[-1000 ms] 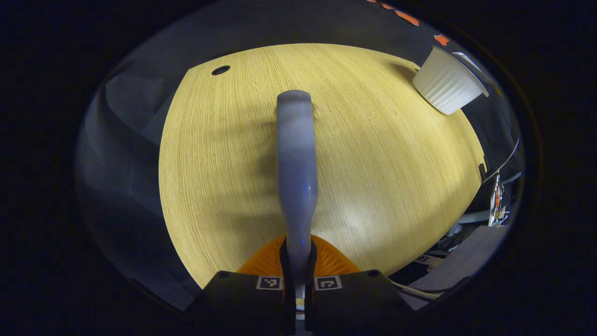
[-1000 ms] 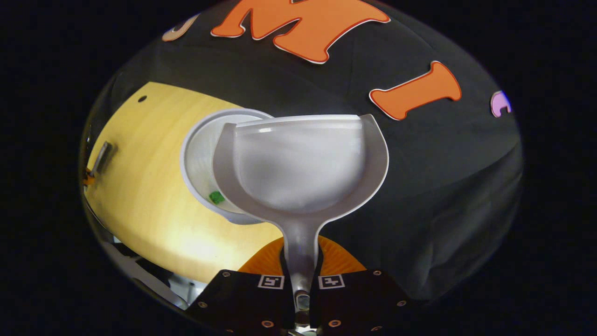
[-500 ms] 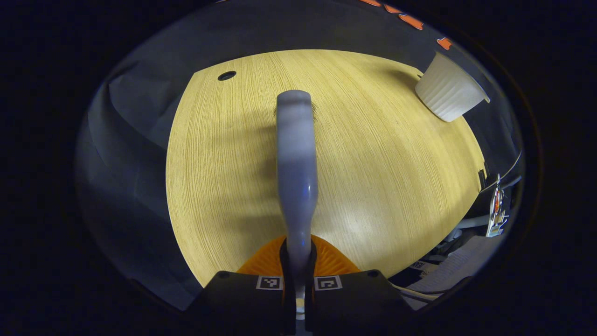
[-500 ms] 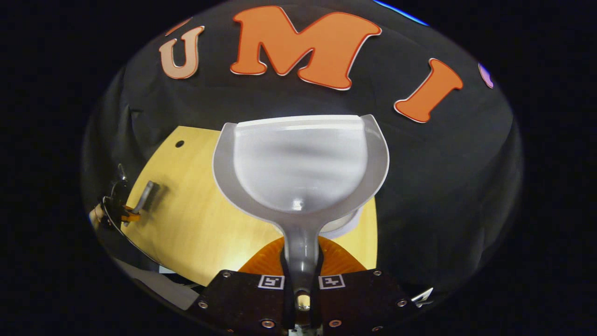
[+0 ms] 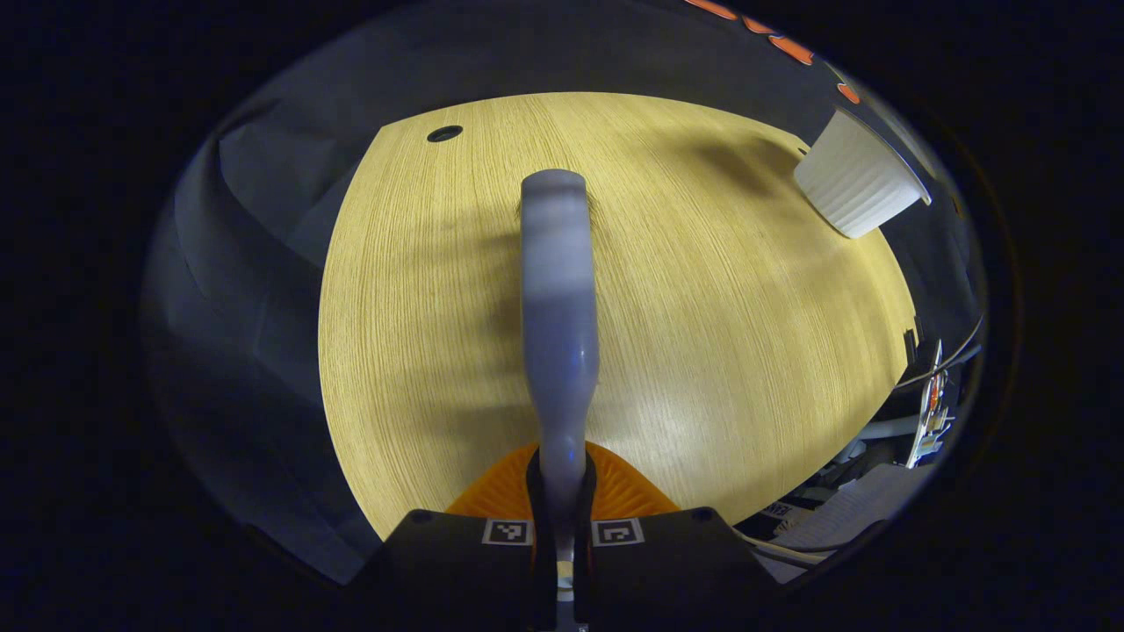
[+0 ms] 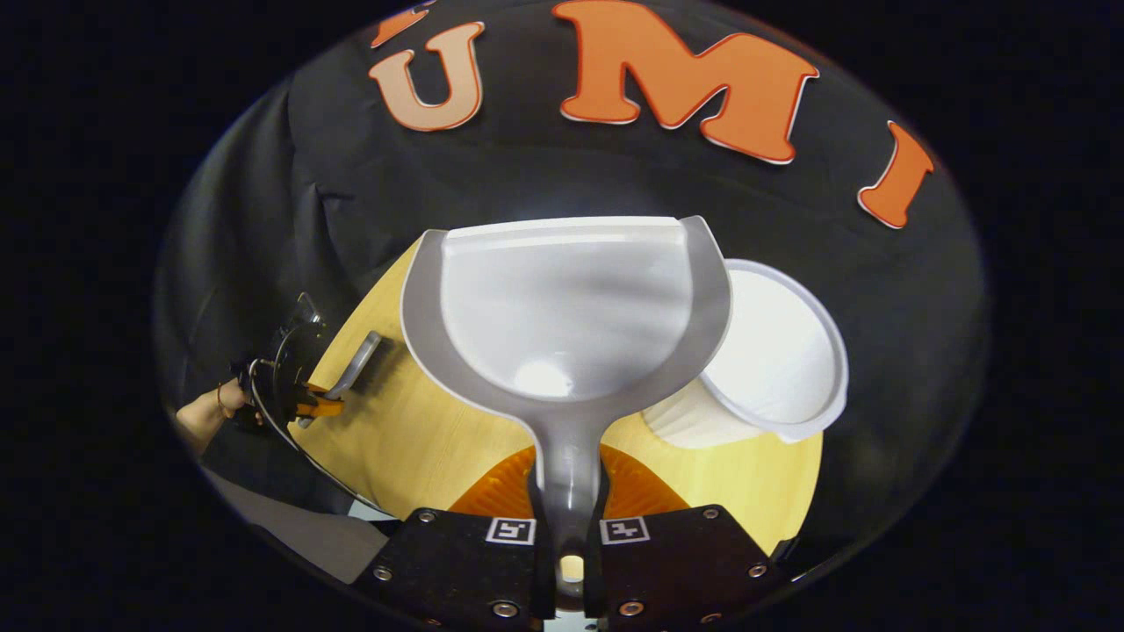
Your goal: Pick up the small broom and dustpan from the desktop, sweep the trash into the dustpan with the broom, and then empty the trash into the garbage bin.
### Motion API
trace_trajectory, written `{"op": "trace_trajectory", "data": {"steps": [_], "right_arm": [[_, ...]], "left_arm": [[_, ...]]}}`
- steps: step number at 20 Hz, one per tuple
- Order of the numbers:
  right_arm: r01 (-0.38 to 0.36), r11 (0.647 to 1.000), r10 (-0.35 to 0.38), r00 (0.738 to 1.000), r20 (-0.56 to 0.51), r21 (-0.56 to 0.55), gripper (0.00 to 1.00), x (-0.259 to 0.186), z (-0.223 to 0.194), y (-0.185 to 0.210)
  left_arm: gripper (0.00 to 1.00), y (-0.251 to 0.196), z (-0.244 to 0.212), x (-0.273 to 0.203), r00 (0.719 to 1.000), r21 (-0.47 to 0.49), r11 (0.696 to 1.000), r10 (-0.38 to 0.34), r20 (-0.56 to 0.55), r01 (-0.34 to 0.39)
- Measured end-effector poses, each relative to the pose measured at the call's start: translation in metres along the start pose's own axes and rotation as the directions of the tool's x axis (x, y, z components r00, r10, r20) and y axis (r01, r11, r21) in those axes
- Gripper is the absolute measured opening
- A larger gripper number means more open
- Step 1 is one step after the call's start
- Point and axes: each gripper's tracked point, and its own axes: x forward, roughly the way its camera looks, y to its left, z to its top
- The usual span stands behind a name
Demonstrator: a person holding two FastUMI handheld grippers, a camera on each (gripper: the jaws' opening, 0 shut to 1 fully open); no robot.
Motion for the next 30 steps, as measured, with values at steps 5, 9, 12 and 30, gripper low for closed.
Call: {"op": "trace_trajectory", "data": {"steps": [5,9,12,30], "right_arm": [[0.001,0.999,0.002,0.997,-0.072,0.041,0.12,0.008,-0.016,-0.004],[0.073,0.992,-0.061,0.991,-0.116,0.106,0.12,0.03,-0.045,-0.014],[0.104,0.982,-0.075,0.981,-0.179,0.156,0.13,0.053,-0.074,-0.016],[0.153,0.956,-0.077,0.954,-0.289,0.25,0.38,0.093,-0.137,-0.017]], "left_arm": [[0.1,0.004,-0.004,0.008,1.0,-0.044,0.999,0.01,-0.005,-0.01],[0.1,0.008,-0.008,0.019,0.999,-0.068,0.997,0.021,-0.023,-0.023],[0.11,0.01,-0.014,0.024,0.999,-0.093,0.995,0.028,-0.037,-0.032],[0.5,0.031,-0.012,0.031,0.993,-0.098,0.988,0.116,-0.03,-0.118]]}}
